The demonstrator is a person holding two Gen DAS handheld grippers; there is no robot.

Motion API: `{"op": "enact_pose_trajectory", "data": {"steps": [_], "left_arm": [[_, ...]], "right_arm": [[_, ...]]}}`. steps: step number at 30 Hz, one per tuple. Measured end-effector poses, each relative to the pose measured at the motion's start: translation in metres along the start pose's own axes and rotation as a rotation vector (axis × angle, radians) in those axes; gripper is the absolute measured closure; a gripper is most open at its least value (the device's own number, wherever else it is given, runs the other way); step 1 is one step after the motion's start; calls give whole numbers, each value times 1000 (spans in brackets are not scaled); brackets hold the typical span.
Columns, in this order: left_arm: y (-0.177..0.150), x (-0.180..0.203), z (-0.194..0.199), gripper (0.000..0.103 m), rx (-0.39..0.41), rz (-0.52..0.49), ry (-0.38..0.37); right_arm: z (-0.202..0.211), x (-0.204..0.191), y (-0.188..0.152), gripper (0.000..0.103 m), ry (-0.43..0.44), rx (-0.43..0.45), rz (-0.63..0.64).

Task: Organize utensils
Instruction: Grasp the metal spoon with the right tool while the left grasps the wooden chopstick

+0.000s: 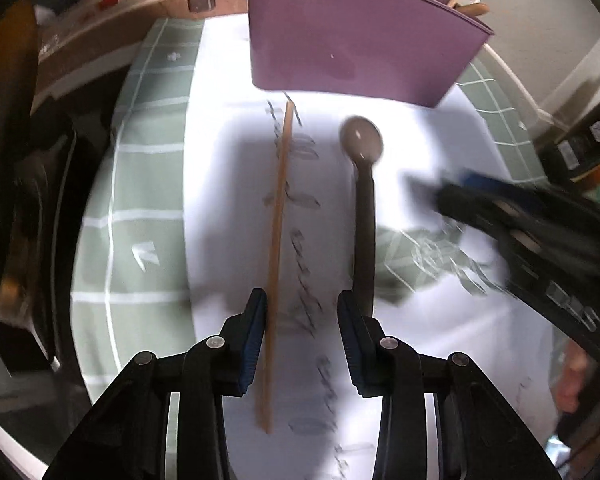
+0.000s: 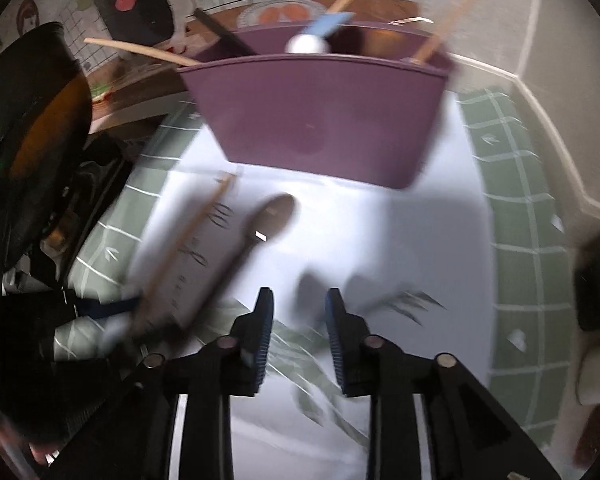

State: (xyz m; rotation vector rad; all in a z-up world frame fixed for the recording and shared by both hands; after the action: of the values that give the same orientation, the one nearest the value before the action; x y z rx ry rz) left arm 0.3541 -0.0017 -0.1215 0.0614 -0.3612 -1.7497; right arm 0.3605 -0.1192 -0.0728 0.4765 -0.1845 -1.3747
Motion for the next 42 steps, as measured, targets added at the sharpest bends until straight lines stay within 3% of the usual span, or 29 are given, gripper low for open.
{"op": "enact_pose_trajectory", "data": {"steps": [4, 8, 11, 14, 15, 20, 26, 33, 35, 37, 42], "left_arm": [[-14, -3, 14, 66, 2, 26, -11], [-24, -10, 28, 66, 38, 29, 46], [-25, -15, 30, 66, 39, 51, 40], [-23, -15, 28, 66, 39, 51, 26], [-18, -18, 27, 66, 38, 46, 21], [1, -12, 19, 66, 18, 4, -5], [37, -5, 2, 66, -26, -42, 61], [70, -2, -18, 66, -82, -37, 71], [72, 5, -21, 70, -82, -76, 85], [70, 11, -21, 95, -69, -109, 93], [57, 16, -9, 97, -4, -68, 38]], "right_arm": [[-26, -19, 19, 69, -4, -34, 8], [-48, -28, 32, 69, -55, -64, 9], [-55, -40, 37, 70, -131, -58, 95], [-55, -44, 35, 92, -147, -75, 144], [-53, -43, 32, 93, -147, -81, 151], [-37, -22, 9, 93, -168, -77, 175], [-14, 19, -17, 93, -157, -92, 119], [6, 54, -44, 92, -117, -111, 70], [13, 62, -47, 90, -87, -103, 49], [22, 69, -45, 88, -58, -82, 34], [38, 79, -37, 75, -54, -31, 28]]}}
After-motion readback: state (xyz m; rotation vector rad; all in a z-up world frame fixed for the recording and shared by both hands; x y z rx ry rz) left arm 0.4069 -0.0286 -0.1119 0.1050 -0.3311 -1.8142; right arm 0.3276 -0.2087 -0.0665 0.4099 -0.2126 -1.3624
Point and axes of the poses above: each gripper's, at about its wrist camera, not at the fingertips, and z roughly against the way its jaws point, x to its right, y to its top, the point moved 3 cm from there along -z, roughly the way its jaws point, and after that the axes turned 1 degree about -x, right-handed, at the moved point
